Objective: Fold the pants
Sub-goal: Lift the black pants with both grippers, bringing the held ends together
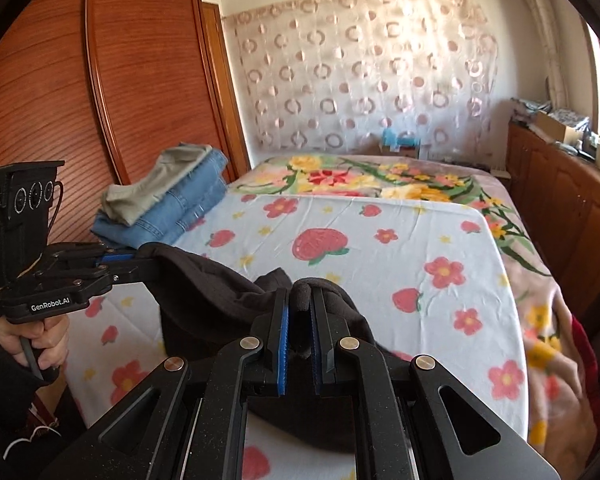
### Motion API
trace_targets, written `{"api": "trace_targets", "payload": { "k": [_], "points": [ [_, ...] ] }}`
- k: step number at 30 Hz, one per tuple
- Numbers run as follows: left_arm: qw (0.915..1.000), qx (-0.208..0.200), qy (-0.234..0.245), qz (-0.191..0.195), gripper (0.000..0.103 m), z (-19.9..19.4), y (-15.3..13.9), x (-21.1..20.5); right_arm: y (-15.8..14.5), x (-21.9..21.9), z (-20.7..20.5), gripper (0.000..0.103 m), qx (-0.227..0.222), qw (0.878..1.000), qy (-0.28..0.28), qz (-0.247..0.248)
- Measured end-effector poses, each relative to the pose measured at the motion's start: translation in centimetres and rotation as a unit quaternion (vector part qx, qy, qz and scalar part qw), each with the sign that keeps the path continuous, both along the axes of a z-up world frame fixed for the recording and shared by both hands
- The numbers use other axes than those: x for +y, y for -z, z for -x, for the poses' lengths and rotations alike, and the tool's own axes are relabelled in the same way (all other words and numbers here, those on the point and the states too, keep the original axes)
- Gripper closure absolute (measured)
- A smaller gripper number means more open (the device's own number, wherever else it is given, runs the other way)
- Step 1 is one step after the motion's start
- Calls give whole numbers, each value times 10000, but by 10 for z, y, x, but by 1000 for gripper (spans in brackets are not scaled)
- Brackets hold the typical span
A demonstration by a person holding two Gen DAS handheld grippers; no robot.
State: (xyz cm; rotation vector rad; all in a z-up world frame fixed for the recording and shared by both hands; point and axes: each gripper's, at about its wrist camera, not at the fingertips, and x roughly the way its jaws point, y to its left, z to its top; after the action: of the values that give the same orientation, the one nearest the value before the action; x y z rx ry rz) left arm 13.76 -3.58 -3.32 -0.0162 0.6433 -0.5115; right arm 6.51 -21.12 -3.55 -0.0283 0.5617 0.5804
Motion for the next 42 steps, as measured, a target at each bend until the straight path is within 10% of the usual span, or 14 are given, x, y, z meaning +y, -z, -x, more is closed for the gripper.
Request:
{"api": "trace_targets", "payload": {
  "k": [13,19,31,42],
  "points": [
    [9936,-920,-424,-493,93,-132,-123,7,-139,51,-145,94,-996,9939,175,442],
    [9857,-1421,-545,-723,93,-136,-164,19,-194,61,-169,94,-1512,9876,401,117],
    [9919,-304,-377,-1174,93,-50,-22,31,-87,72,-122,94,-253,9983,-143,497],
    [9941,-37,-410,-999,93,4,7,28,-79,77,-100,94,247,9983,-169,506]
  ]
}}
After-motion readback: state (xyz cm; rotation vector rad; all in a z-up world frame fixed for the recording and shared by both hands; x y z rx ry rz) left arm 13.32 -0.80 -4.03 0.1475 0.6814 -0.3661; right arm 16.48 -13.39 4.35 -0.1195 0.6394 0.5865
